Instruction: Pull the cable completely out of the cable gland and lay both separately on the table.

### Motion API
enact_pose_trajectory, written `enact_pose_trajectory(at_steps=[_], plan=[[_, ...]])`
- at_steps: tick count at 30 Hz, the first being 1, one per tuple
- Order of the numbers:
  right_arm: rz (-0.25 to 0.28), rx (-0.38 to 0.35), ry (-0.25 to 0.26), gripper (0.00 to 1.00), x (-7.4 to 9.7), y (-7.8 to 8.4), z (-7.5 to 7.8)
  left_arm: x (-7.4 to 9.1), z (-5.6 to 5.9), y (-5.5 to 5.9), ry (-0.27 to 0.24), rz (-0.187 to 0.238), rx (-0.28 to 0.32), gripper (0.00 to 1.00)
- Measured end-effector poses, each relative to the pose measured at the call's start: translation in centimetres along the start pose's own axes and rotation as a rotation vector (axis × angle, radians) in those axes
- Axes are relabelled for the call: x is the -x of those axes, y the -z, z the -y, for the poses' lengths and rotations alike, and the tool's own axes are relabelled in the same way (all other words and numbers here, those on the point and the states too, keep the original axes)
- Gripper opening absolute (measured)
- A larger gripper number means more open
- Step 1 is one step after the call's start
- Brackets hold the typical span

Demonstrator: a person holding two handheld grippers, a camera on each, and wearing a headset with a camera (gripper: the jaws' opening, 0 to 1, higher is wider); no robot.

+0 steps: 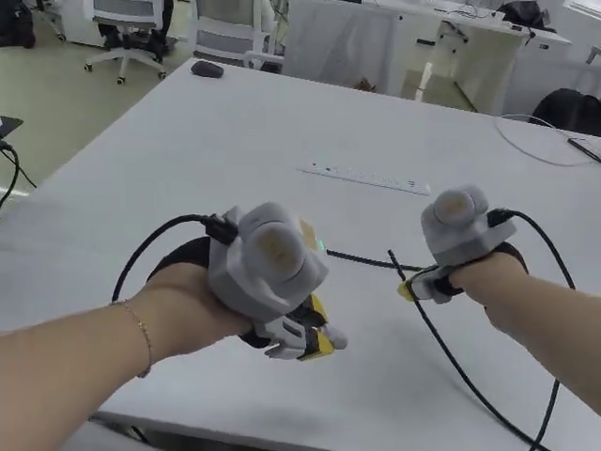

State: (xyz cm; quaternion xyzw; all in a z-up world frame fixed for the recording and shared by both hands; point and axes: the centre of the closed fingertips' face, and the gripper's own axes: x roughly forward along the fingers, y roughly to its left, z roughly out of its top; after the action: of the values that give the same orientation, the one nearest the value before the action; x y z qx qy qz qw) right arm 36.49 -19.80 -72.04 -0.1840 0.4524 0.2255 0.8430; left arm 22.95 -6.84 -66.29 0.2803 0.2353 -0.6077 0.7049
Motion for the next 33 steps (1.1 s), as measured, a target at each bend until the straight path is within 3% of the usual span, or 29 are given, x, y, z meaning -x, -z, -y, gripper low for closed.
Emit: enact_pose_trajectory(at_steps=[2,5,8,10,11,14,16,18,19,20,22,23,25,27,31,33], plan=[[0.003,-0.013,-0.004,0.24,0.2,-0.3,0.0,0.0,-0.2,0.3,-0.003,-0.005,0.006,0.16],[0.055,-0.022,-0.016,0.23,1.7,-1.3,-0.7,-0.1,-0.3,0.4,-0.001,-0.007,0.012,0.16],[0.153,-0.056,-0.08,0.22,5.0,-2.5,-3.2,-0.7,-0.6,0.5,0.017,-0.007,0.035,0.16],[0.203,-0.058,-0.097,0.22,7.2,-2.9,-4.4,-1.2,-0.4,0.9,0.047,-0.022,0.05,0.16],[0.244,-0.05,-0.094,0.22,8.8,-3.2,-4.9,-1.6,-0.2,1.0,0.07,-0.022,0.086,0.16],[0.281,-0.035,-0.092,0.23,12.4,-2.4,-6.2,-2.7,-0.6,1.6,0.095,-0.02,0.122,0.16],[0.312,-0.035,-0.086,0.23,14.5,-1.7,-6.8,-3.6,-1.0,2.6,0.109,-0.031,0.176,0.16],[0.33,-0.04,-0.072,0.22,16.2,-0.8,-7.0,-4.5,-1.4,3.0,0.12,0.004,0.265,0.16],[0.334,-0.033,-0.058,0.22,17.0,-0.2,-7.1,-4.8,-1.7,3.5,0.115,-0.008,0.288,0.16],[0.335,-0.028,-0.047,0.22,17.3,0.0,-7.0,-5.2,-1.9,4.1,0.119,-0.025,0.284,0.16],[0.347,-0.03,-0.017,0.22,18.8,1.0,-6.8,-5.6,-2.2,4.8,0.112,-0.04,0.194,0.16],[0.353,-0.037,-0.01,0.21,19.2,1.2,-6.6,-5.8,-2.4,5.2,0.101,-0.055,0.177,0.16],[0.356,-0.042,0.004,0.22,19.9,1.8,-6.6,-6.2,-1.8,5.4,0.143,-0.056,0.12,0.16],[0.355,-0.037,0.017,0.22,20.3,2.2,-6.5,-6.6,-1.8,6.1,0.137,-0.075,0.087,0.17],[0.342,-0.052,0.029,0.24,20.5,3.0,-6.2,-7.0,-1.4,6.8,0.147,-0.087,0.063,0.18],[0.339,-0.087,0.01,0.26,20.4,3.5,-6.5,-6.6,-1.3,7.1,0.132,-0.096,0.057,0.28]])
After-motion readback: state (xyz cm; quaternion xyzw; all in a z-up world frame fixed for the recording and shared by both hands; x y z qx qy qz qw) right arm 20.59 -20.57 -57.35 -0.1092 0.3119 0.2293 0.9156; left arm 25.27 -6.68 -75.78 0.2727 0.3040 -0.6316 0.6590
